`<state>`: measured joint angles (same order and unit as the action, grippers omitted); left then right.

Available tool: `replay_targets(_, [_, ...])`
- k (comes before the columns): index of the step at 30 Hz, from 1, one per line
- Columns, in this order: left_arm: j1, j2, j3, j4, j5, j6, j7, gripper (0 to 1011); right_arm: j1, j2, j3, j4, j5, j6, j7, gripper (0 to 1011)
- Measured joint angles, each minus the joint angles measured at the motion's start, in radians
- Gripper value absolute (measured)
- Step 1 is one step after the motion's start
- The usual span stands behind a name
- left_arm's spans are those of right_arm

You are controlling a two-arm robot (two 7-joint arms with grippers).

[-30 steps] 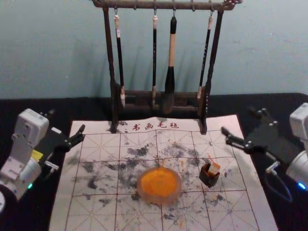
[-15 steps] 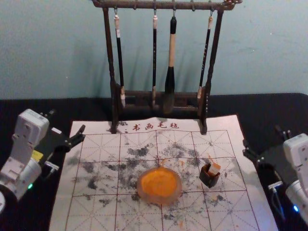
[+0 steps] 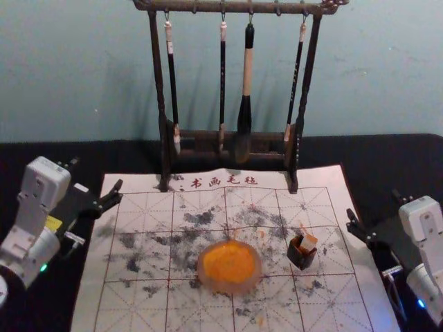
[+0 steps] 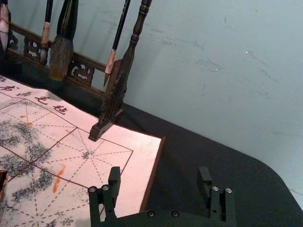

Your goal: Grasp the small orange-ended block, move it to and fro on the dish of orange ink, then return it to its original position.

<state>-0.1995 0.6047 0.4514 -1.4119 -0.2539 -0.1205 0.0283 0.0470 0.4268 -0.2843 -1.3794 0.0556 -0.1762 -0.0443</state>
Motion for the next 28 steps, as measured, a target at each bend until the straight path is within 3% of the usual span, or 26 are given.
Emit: replay_targets(28, [0.0, 0.0, 0.0, 0.0, 0.0, 0.0, 0.0, 1001, -0.002, 0.004, -0.001, -0.006, 0.002, -0.004, 0.002, 1003])
